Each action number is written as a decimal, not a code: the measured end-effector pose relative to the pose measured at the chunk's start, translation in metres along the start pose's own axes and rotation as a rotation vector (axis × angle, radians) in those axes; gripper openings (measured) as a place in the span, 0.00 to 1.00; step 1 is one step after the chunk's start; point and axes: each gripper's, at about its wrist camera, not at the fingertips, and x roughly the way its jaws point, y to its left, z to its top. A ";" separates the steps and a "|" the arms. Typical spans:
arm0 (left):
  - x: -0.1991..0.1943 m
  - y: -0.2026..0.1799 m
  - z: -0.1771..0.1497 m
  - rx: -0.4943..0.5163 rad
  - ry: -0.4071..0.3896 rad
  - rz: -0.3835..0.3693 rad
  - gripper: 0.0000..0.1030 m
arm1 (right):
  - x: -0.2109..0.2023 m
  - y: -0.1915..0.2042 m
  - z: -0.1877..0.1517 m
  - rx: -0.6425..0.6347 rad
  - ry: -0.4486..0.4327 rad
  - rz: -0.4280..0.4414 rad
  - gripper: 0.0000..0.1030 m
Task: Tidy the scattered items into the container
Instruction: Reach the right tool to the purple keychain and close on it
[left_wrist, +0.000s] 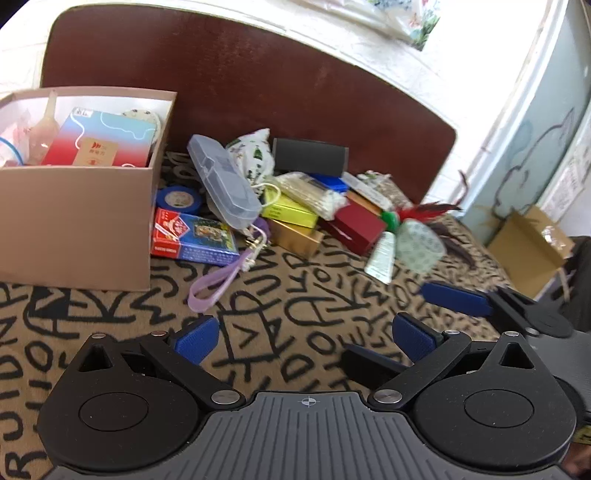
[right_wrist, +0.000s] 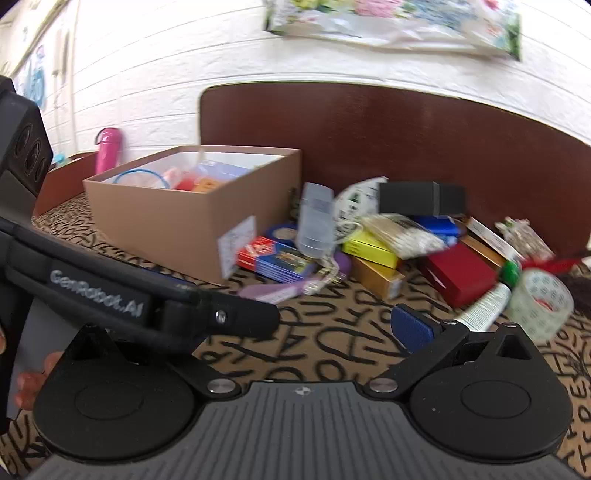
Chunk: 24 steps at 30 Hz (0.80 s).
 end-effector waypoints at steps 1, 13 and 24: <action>0.004 0.000 0.001 -0.004 0.002 0.010 1.00 | 0.002 -0.006 -0.002 0.014 0.005 -0.001 1.00; 0.042 0.010 0.027 0.000 0.005 0.060 0.98 | 0.038 -0.047 -0.007 0.058 0.038 -0.064 0.99; 0.079 0.012 0.032 0.000 0.035 0.041 0.91 | 0.069 -0.074 -0.010 0.082 0.089 -0.134 0.95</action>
